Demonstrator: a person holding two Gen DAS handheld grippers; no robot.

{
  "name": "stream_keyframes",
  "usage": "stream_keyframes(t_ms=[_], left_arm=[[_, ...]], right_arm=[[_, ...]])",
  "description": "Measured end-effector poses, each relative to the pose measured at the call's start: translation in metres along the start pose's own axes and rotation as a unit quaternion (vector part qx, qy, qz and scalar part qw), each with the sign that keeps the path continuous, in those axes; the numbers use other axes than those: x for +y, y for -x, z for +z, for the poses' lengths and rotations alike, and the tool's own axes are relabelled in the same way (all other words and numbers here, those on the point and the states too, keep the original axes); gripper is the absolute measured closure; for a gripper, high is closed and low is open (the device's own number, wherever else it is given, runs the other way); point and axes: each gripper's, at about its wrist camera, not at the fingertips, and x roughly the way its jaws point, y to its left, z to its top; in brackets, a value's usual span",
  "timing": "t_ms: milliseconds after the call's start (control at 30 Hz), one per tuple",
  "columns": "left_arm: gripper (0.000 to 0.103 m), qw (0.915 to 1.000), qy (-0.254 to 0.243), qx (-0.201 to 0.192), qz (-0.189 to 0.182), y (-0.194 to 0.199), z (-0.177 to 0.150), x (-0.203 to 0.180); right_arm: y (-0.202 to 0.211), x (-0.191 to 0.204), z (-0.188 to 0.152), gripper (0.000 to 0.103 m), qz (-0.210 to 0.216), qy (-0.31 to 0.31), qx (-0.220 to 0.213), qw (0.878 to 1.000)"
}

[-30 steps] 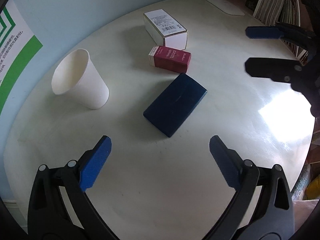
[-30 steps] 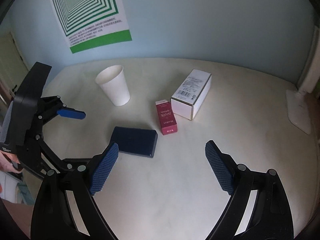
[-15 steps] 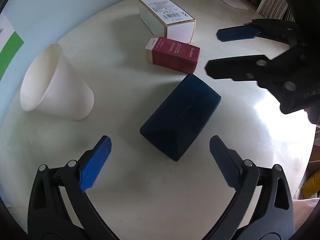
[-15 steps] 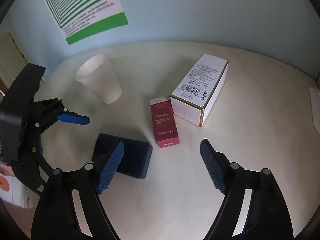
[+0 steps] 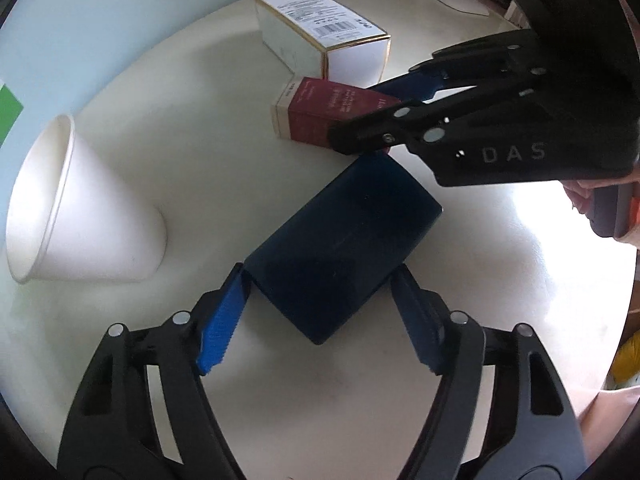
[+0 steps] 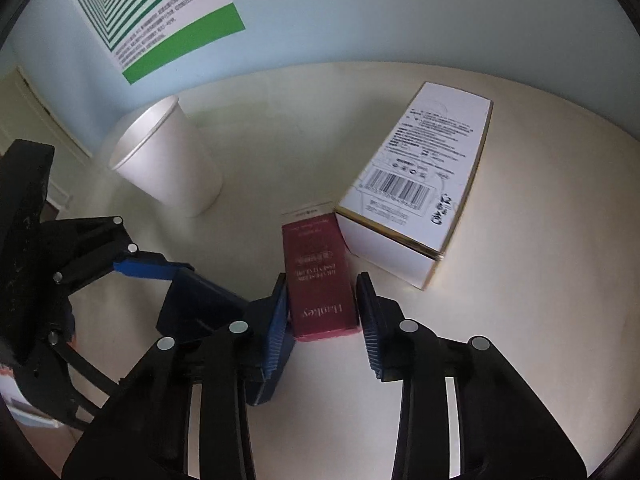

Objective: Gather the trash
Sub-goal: 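Close the right gripper on the red box while the left gripper approaches the dark blue box, then lift the red box with the right gripper while the left gripper grasps the dark blue box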

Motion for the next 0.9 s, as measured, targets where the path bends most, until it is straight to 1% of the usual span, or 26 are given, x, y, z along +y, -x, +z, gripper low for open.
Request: stream_keyframes(t_ms=[167,267,433,467,500,533,600,667,733,767,800,867,900], left_arm=[[0.045,0.9999,-0.013,0.002,-0.006,0.004,-0.005,-0.007],[0.048,0.9998,-0.016,0.003,-0.014,0.009,-0.012,-0.012],[0.048,0.9996,-0.023,-0.002,-0.016,0.025,-0.028,-0.023],[0.052,0.9996,-0.024,-0.003,-0.017,0.028,-0.03,-0.024],[0.07,0.9996,-0.024,-0.004,-0.017,0.031,-0.033,-0.025],[0.103,0.9995,-0.024,0.002,-0.021,0.032,-0.035,-0.026],[0.101,0.9994,-0.02,0.007,-0.028,0.034,-0.039,-0.03],[0.102,0.9993,-0.029,0.012,-0.021,0.034,-0.042,-0.036],[0.101,0.9991,-0.032,0.014,-0.023,0.036,-0.045,-0.042],[0.096,0.9991,-0.033,0.013,-0.024,0.038,-0.046,-0.042],[0.092,0.9991,-0.039,0.009,-0.017,0.041,-0.048,-0.047],[0.054,0.9984,-0.056,-0.005,0.003,0.043,-0.037,-0.063],[0.051,0.9982,-0.06,-0.01,0.005,0.045,-0.036,-0.066]], right_arm=[[0.015,-0.003,-0.004,0.07,0.0,-0.009,-0.002,1.0],[0.029,-0.002,-0.012,0.073,0.0,-0.003,0.002,1.0],[0.052,0.001,-0.031,0.073,-0.006,0.0,-0.003,1.0],[0.056,0.001,-0.035,0.073,-0.008,-0.001,-0.005,1.0],[0.061,0.001,-0.04,0.073,-0.007,-0.004,-0.007,1.0],[0.066,0.002,-0.044,0.073,-0.011,-0.006,-0.011,1.0],[0.077,0.002,-0.053,0.073,-0.015,-0.012,-0.02,1.0],[0.087,0.001,-0.063,0.073,-0.022,-0.022,-0.028,0.999],[0.097,-0.001,-0.074,0.073,-0.027,-0.03,-0.032,0.999],[0.103,-0.001,-0.079,0.073,-0.031,-0.032,-0.037,0.998],[0.106,-0.002,-0.082,0.073,-0.034,-0.033,-0.04,0.998],[0.116,-0.006,-0.092,0.073,-0.045,-0.041,-0.045,0.997],[0.119,-0.008,-0.096,0.073,-0.049,-0.045,-0.046,0.997]])
